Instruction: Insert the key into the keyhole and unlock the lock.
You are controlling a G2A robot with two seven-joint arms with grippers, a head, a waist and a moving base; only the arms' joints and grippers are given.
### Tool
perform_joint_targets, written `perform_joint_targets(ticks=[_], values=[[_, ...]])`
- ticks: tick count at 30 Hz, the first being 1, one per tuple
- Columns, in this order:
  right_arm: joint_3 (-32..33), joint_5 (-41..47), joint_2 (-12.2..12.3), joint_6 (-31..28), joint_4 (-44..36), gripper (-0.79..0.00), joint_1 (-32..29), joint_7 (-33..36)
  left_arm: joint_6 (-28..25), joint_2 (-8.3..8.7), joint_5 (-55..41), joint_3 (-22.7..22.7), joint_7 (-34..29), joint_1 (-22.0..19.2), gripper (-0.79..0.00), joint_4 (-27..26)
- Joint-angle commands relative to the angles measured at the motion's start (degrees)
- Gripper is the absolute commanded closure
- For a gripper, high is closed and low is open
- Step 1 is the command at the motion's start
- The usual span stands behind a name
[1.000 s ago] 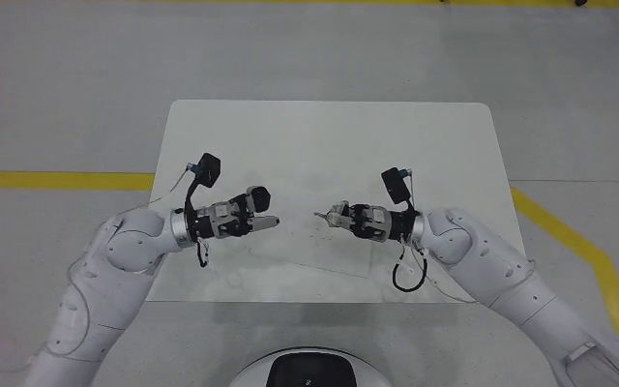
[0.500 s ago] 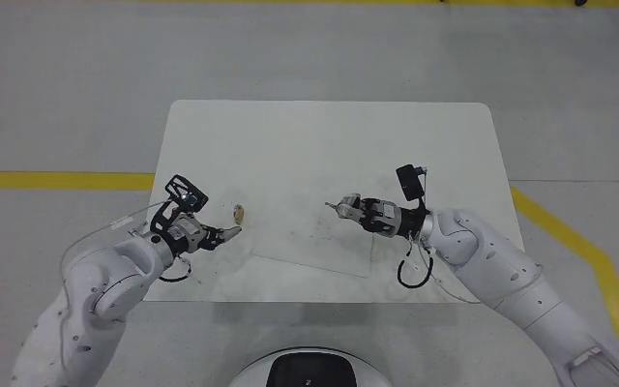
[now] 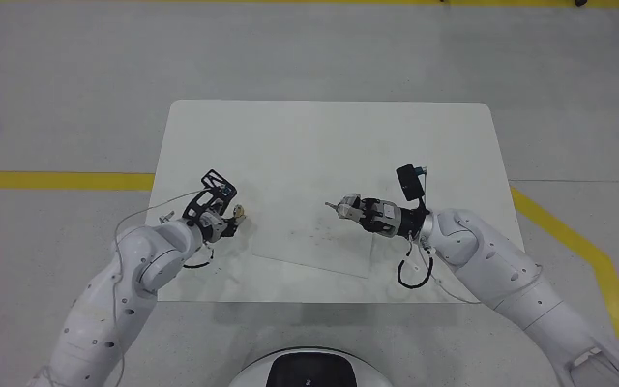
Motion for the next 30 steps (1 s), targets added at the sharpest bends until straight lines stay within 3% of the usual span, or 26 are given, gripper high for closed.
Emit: perform_joint_targets(ticks=[1, 13, 18, 21, 25, 30], values=[[0.0, 0.0, 0.0, 0.0, 0.0, 0.000, 0.0, 0.0, 0.0, -0.08, 0.0, 0.4, -0.2, -0.3, -0.342, 0.4], [0.0, 0.0, 0.0, 0.0, 0.0, 0.000, 0.0, 0.0, 1.0, -0.54, 0.3, 1.9, 0.2, -1.4, -0.243, 1.9], [0.0, 0.0, 0.0, 0.0, 0.0, 0.000, 0.0, 0.0, 1.7, -0.75, 0.9, 2.5, 1.1, -1.6, -0.114, 2.6], [0.0, 0.0, 0.0, 0.0, 0.0, 0.000, 0.0, 0.0, 2.1, -0.92, 1.1, 2.9, 1.5, -2.1, -0.120, 3.3], [0.0, 0.0, 0.0, 0.0, 0.0, 0.000, 0.0, 0.0, 2.4, -1.18, 1.0, 3.5, 2.3, -3.0, 0.000, 4.4], [0.0, 0.0, 0.0, 0.0, 0.0, 0.000, 0.0, 0.0, 2.3, -1.39, 1.3, 3.8, 3.7, -3.7, 0.000, 5.6]])
